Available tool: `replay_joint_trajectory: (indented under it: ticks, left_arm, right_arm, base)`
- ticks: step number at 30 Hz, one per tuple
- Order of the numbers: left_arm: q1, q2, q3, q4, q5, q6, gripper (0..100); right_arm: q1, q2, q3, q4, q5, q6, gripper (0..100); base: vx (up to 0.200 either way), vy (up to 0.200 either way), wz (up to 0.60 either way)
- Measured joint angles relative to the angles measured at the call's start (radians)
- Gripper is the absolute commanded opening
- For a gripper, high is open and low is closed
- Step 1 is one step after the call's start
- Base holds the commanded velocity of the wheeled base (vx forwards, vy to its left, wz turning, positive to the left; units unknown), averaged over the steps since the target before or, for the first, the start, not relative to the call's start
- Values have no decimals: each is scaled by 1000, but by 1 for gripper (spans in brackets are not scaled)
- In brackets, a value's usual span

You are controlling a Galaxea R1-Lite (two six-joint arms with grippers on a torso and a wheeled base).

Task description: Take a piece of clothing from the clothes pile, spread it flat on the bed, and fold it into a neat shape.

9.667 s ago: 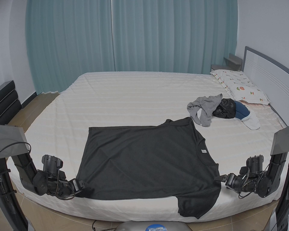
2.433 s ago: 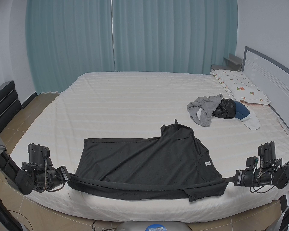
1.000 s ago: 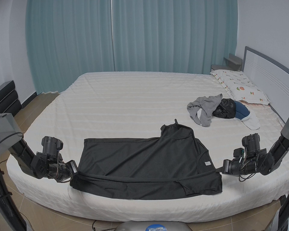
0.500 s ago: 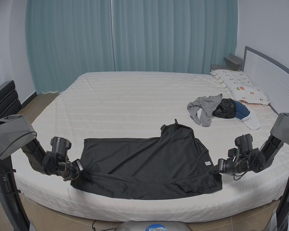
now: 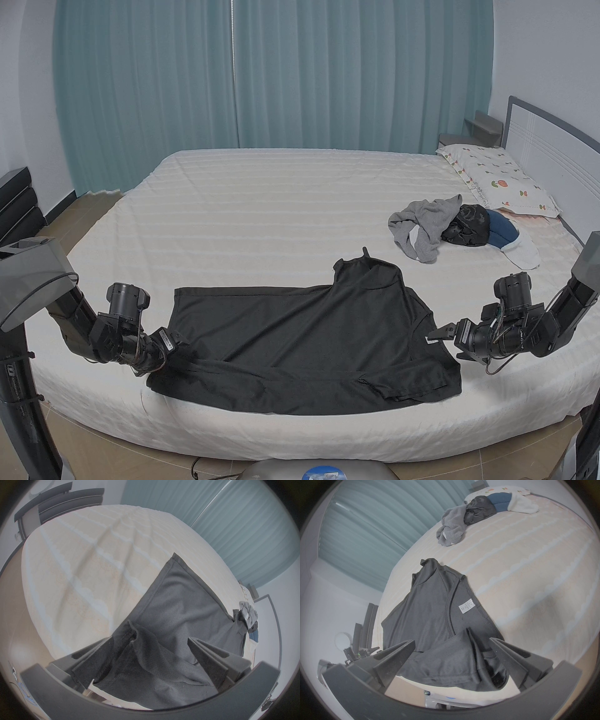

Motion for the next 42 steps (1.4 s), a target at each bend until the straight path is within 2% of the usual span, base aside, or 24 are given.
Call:
replay_joint_trajectory:
  ticks: [6, 10, 16, 19, 25, 30, 35, 42]
  left_arm:
    - [54, -75, 21, 1, -41, -6, 100]
    - [71, -112, 30, -2, -59, -33, 100]
    - [80, -140, 28, -8, -94, -120, 100]
    - [81, -147, 30, -1, -119, -127, 100]
    - [75, -157, 42, 1, -122, -123, 100]
    - [73, -157, 70, 1, -122, -72, 100]
    - [66, -156, 117, 2, -122, 33, 100]
    - [34, -129, 130, -2, -121, 31, 100]
  right_arm:
    - [-1, -50, 50, -34, 23, 173, 100]
    - [-3, -55, 87, -118, 44, 213, 100]
    - [-4, -32, 152, -255, 61, 229, 100]
    - [0, -20, 172, -270, 63, 230, 100]
    - [4, -8, 185, -273, 63, 230, 100]
    - [4, -5, 187, -273, 63, 230, 100]
    - [4, -4, 189, -273, 63, 229, 100]
    - [6, -3, 191, -273, 62, 228, 100]
  base:
    - [0, 0, 0]
    - [0, 0, 0]
    - [167, 0, 0]
    - [67, 0, 0]
    - [0, 0, 0]
    - [0, 0, 0]
    - [0, 0, 0]
    - [0, 0, 0]
